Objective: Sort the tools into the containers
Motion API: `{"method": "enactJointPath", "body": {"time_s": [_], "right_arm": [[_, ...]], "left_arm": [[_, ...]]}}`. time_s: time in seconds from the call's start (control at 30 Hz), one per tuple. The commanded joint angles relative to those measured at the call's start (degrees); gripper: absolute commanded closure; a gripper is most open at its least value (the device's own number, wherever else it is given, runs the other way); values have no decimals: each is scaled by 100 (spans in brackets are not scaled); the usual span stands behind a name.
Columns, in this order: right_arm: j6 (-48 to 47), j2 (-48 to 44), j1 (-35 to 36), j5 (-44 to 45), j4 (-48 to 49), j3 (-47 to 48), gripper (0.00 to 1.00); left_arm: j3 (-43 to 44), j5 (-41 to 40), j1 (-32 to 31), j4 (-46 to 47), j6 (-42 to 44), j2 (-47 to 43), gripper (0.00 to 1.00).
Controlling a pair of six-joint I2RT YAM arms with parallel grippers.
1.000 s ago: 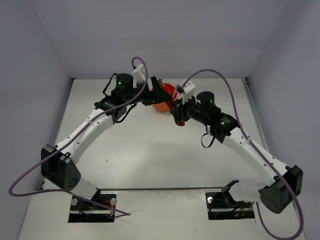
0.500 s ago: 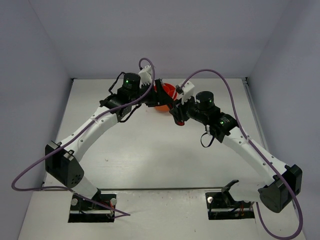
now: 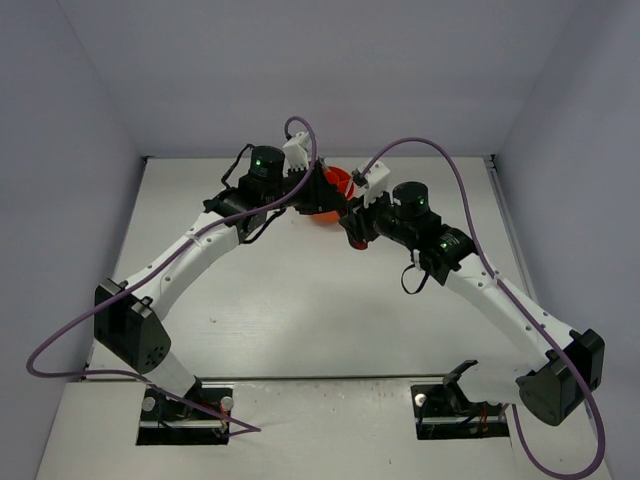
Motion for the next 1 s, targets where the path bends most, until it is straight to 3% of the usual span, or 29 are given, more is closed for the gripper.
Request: {"method": "enactJointPath", "body": {"time_s": [0.0,0.17,0.27,0.47,0.57,0.97], "right_arm": [[12,-94,46,-114,616,214,71],[100,-391,37,523,603,52,19],[203,-728,9,1179,589,-188,6],[448,-1454,-174,2184,340,-803,2],[643,-1677,-276,2489,155,-1080,2],[1381,-2225,-499,2447,-367,-1737,2]], "left_arm": [[418,-10,-32,632,429,-215,100],[748,-470,-26,301,1236,-212,100],[957,-1134,-24,-35,1885,-169,100],[1334,-2779,-6,62,2958,130,100],[1484,-3204,15,388,3300,430,100],[2580,-3659,36,1331,3731,1763,100]]}}
